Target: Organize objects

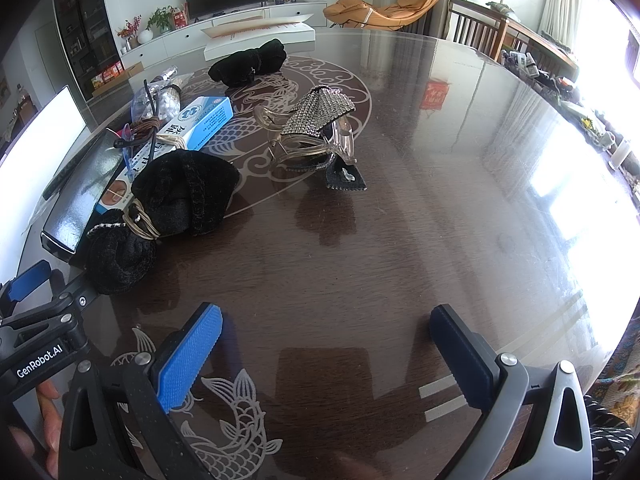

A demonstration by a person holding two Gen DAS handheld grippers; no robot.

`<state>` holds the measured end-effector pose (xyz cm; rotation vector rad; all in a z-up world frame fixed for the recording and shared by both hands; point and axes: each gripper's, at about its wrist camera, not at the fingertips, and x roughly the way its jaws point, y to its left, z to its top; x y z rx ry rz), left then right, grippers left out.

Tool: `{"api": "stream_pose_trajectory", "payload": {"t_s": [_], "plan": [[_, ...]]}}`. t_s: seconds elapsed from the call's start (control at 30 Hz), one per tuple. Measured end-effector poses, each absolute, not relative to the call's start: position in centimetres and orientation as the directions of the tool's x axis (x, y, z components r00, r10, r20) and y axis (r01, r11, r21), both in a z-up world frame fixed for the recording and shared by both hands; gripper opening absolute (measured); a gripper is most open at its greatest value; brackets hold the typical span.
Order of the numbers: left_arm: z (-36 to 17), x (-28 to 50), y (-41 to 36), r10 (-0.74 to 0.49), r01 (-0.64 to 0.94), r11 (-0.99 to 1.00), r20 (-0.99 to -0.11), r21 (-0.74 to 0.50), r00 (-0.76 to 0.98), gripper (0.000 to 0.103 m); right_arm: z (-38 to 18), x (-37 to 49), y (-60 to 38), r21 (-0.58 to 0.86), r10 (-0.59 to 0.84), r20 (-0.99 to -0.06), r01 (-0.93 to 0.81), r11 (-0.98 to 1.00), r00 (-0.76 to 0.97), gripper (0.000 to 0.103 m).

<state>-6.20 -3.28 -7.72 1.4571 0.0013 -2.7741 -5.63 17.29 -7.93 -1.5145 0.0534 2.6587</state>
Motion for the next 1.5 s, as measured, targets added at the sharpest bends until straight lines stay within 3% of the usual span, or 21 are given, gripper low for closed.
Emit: {"api": "stream_pose_trajectory", "payload": {"t_s": [0.83, 1.1, 1.27, 1.5], "plan": [[-7.8, -5.0, -3.6, 0.000, 0.020, -1.000, -0.832, -0.013, -0.555, 0.103, -7.9, -5.6, 17.3, -0.010, 0.053, -0.860, -0.088, -0.996, -0.508, 0.103], [-5.7, -3.6, -3.5, 0.061, -0.058, -0.998, -0.807, -0.033, -0.587, 0.103, -8.0, -5.6, 17.3, -0.010, 0.053, -0.860, -0.087, -0.996, -0.508, 0.103], [-3.7, -4.8, -5.1, 0.027, -0.039, -0.999, -0.788, -0.004, -0.615, 0.103, -8.0, -5.6, 17.3, -0.010, 0.053, -0.860, -0.088, -0.996, -0.508, 0.103], [-2.7, -7.0, -8.7, 0.090, -0.013, -0.995, -0.796, -0.102, -0.598, 0.103, -8.0, -5.6, 17.2, -0.010, 0.053, -0.859, -0.088, -0.996, -0.509, 0.103]]}}
